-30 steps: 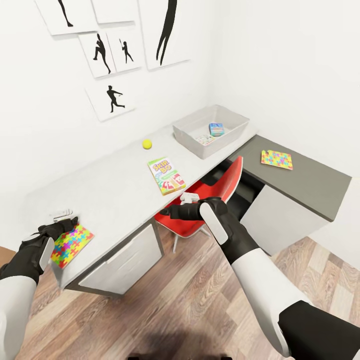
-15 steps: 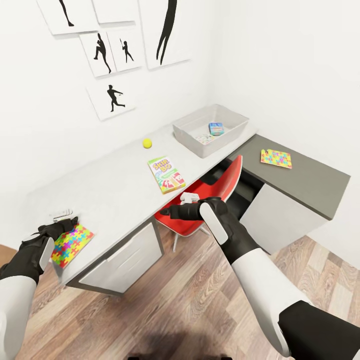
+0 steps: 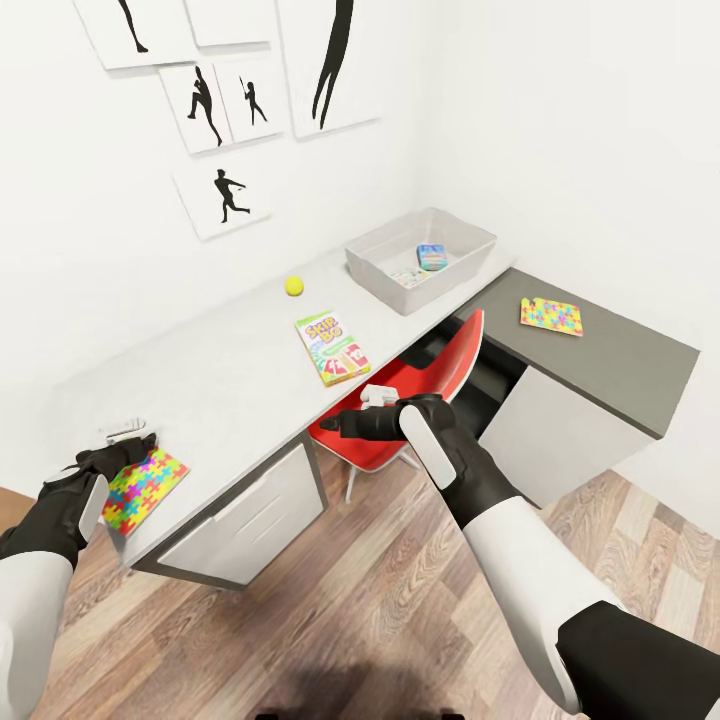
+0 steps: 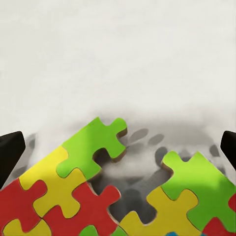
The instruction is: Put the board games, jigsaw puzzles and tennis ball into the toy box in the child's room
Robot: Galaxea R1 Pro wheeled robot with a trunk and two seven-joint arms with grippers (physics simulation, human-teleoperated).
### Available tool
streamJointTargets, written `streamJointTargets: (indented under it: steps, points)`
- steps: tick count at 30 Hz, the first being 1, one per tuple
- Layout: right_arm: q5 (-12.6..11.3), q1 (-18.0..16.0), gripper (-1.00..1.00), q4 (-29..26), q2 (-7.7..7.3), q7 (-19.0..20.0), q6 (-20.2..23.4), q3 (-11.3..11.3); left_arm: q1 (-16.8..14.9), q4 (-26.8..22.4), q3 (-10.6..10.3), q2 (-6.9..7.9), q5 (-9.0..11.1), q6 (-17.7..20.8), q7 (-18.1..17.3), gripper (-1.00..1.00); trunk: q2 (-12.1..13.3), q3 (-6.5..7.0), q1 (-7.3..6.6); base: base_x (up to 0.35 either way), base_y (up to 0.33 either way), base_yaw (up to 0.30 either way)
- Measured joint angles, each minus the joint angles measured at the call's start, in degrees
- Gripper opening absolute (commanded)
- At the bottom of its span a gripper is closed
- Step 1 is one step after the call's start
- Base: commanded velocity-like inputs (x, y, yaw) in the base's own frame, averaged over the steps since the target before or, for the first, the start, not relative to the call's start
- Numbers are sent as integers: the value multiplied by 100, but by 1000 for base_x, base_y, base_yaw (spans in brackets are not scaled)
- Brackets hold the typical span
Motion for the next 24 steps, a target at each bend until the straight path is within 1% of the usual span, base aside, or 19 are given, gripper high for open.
streamJointTargets:
  steps: [3, 9, 21, 24]
  points:
    - [1, 0, 100, 0, 0, -3, -2, 1, -4, 0, 0, 0, 0, 0, 1, 100, 0, 0, 0, -16, -17, 0]
    - [1, 0, 100, 0, 0, -2, -4, 3, -2, 1, -1, 0, 0, -1, 2, 100, 0, 0, 1, -93, -113, 0]
    - [0, 1, 100, 0, 0, 1, -1, 5, 0, 0, 0, 0, 0, 2, 2, 100, 0, 0, 0, -13, -17, 0]
    - [0, -3, 100, 0, 0, -1, 0, 6, -3, 1, -1, 0, 0, -1, 1, 100, 0, 0, 2, -157, -130, 0]
